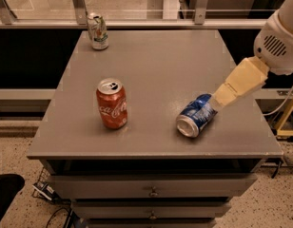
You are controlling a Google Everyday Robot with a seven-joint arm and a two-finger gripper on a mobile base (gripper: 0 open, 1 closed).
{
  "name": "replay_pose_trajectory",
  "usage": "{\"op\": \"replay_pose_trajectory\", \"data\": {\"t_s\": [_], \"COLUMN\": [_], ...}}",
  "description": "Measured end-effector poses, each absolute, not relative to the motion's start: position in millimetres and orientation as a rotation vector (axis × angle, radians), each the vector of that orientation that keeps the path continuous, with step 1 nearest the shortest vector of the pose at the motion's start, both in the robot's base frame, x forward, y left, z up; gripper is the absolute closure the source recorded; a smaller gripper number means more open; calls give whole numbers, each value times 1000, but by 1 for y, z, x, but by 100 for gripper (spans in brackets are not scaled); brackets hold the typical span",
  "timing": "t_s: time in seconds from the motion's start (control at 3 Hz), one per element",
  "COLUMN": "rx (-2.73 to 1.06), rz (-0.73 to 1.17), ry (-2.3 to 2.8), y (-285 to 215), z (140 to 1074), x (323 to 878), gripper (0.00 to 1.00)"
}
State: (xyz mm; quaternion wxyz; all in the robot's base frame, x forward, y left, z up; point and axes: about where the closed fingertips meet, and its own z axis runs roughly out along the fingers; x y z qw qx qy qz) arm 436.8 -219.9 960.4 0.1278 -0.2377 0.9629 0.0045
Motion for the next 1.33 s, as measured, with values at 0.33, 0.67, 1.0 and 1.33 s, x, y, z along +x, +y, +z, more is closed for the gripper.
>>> {"op": "replay_pose_trajectory", "data": {"t_s": [0.33,0.67,1.0,1.33], "rx": [-552,-550,-445,-179], "rz": [10,13,44,40], "ry": [2833,2829,2868,3000], "y": [-221,-221,-224,-235], "z": [961,962,959,942], "x": [437,438,445,470], "gripper": [0,0,0,0]}}
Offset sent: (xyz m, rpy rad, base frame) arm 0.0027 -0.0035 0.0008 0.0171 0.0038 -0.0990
